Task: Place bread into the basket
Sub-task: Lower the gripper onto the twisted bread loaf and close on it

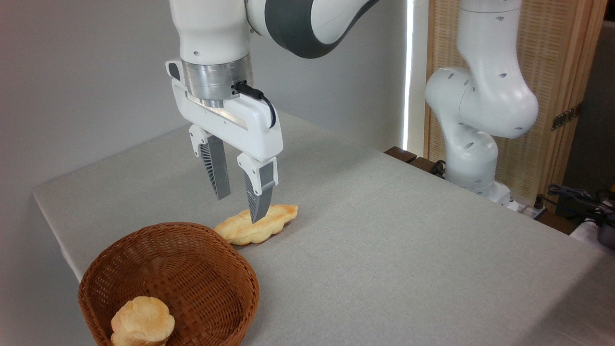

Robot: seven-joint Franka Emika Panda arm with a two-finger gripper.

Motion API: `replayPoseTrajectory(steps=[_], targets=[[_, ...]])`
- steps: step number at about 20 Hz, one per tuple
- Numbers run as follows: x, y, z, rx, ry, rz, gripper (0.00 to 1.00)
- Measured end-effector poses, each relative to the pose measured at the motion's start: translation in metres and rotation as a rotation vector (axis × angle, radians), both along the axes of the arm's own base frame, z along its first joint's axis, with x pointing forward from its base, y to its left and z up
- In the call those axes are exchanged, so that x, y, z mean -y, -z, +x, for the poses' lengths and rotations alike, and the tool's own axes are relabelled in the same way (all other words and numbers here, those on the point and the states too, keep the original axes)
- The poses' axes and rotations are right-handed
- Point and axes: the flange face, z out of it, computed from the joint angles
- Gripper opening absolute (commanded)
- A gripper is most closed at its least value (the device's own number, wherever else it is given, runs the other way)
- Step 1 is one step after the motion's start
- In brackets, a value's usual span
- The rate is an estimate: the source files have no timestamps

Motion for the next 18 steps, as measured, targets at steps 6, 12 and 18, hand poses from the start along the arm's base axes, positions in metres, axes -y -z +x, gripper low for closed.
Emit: replayPoseTrajectory(steps=[6, 12, 18], targets=[[0.037, 0.025, -0.010, -0.054, 0.068, 0.007, 1.00], [0.071, 0.065, -0.027, -0.119, 0.164, 0.019, 1.00], [0.080, 0.106, -0.034, -0.110, 0.200, 0.023, 1.00]])
